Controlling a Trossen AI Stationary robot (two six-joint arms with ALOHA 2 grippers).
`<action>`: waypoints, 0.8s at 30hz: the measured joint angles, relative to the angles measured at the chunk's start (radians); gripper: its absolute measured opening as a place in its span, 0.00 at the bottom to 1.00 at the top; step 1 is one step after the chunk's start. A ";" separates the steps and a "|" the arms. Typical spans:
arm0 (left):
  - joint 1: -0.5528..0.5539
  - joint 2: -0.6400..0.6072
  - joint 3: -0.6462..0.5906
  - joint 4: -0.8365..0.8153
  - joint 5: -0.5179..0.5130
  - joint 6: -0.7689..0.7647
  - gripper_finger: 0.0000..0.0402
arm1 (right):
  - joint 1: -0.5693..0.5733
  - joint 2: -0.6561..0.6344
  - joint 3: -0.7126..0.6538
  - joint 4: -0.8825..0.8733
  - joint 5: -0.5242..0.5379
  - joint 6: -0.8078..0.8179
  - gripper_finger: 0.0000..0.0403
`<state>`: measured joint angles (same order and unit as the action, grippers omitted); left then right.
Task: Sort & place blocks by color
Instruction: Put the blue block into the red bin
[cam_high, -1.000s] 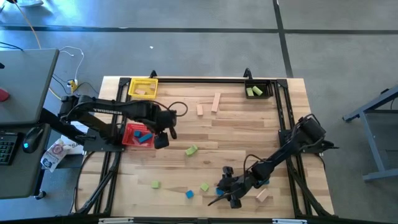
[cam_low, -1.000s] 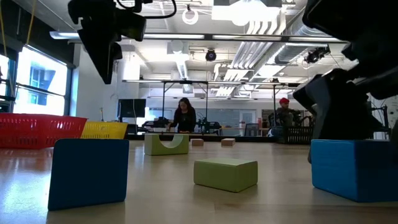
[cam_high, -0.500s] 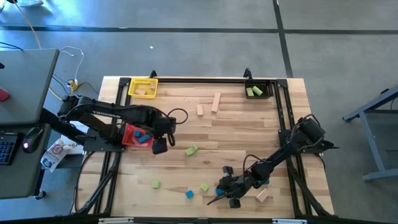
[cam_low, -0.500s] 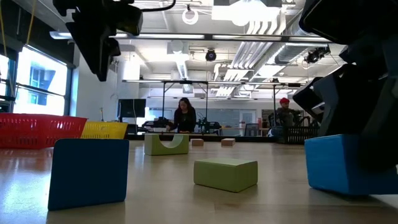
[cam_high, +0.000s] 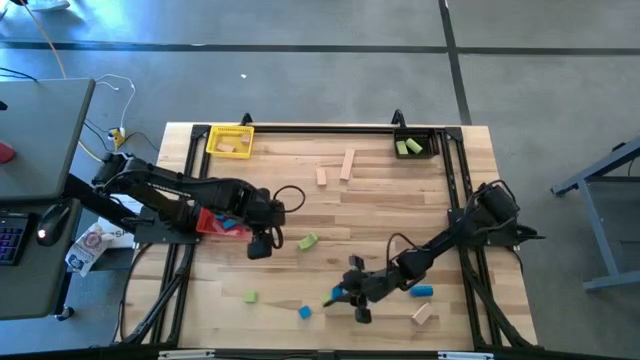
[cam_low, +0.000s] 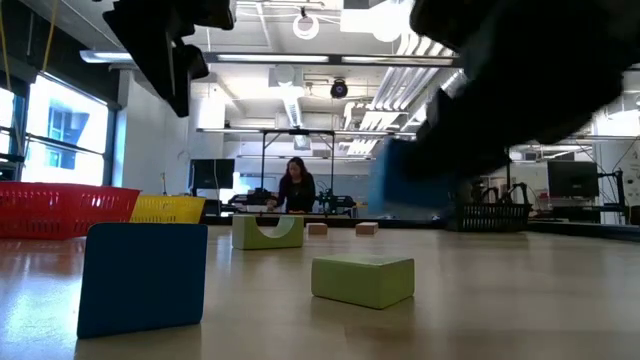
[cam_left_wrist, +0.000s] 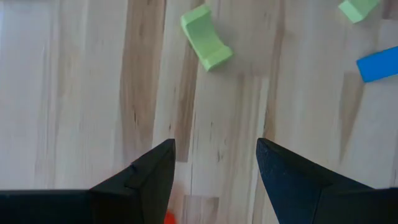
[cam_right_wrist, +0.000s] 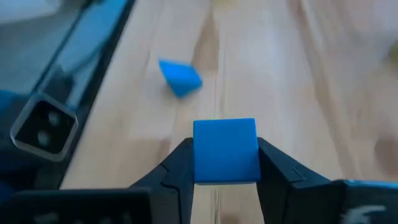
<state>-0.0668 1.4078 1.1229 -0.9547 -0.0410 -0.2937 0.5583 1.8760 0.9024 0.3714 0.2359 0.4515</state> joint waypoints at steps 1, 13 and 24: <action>-0.004 0.000 0.000 0.005 0.000 0.009 0.53 | -0.008 -0.005 0.000 0.027 0.000 -0.014 0.25; -0.053 0.000 0.000 0.186 -0.031 0.033 0.53 | -0.077 -0.102 0.000 0.110 0.061 -0.127 0.25; -0.067 0.000 0.000 0.373 -0.053 0.060 0.53 | -0.094 -0.160 0.000 0.225 0.165 -0.267 0.25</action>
<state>-0.1341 1.4078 1.1229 -0.5817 -0.0940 -0.2336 0.4641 1.7159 0.9024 0.5966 0.4012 0.1843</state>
